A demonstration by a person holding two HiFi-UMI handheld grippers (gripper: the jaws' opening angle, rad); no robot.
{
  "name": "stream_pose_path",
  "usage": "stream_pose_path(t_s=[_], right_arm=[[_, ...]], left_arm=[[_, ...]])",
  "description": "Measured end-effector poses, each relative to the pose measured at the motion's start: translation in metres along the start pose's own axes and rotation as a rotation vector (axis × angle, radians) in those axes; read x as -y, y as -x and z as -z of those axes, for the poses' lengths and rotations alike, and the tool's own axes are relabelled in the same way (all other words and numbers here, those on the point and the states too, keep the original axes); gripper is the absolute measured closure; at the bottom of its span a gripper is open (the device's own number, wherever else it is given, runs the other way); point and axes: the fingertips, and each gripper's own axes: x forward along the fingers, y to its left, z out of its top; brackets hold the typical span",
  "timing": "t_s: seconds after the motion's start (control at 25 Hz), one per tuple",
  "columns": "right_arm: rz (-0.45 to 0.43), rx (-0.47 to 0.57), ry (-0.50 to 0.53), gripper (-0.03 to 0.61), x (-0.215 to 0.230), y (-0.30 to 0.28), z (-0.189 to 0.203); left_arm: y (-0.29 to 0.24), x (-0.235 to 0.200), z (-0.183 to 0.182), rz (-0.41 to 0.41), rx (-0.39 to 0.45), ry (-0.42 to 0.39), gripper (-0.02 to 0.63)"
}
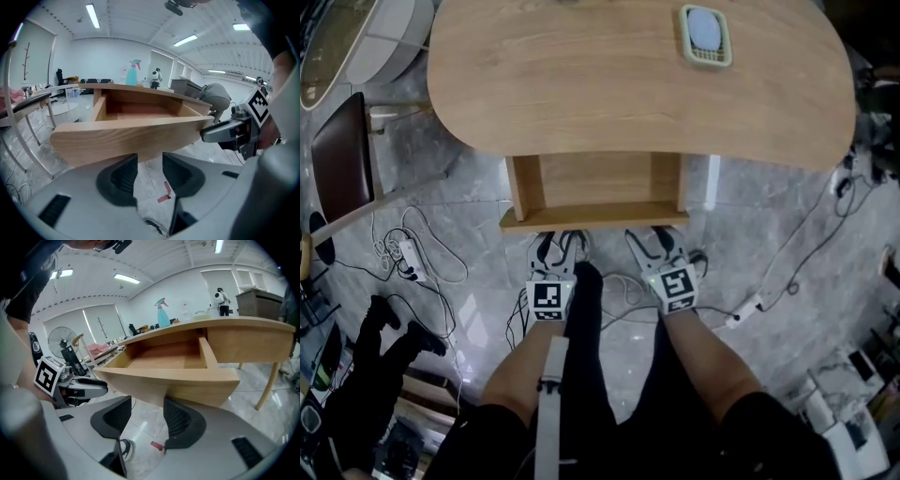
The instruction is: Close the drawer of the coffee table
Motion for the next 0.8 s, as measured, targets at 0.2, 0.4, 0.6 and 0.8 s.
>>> stream_pose_path(t_s=[0.2,0.4,0.6,0.8], right_arm=[[0.032,-0.008,-0.071,0.376,0.0,-0.006,0.002],[0.052,0.021,-0.077,0.385,0.003,-0.007,-0.012],[0.065,0.112,-0.056,0.384,0.014,-0.014,-0.052],[0.073,0.129,-0.036,0.385,0.022,-0.026,-0.071]], left_arm=[[-0.005,-0.007,-0.006,-0.015,0.003,0.051,0.485],[-0.007,-0.014,-0.019,-0.003,0.024,0.056,0.494],[-0.019,-0.026,-0.058,-0.007,0.108,0.051,0.494],[-0.032,-0.041,-0.074,-0.022,0.133,0.058,0.494]])
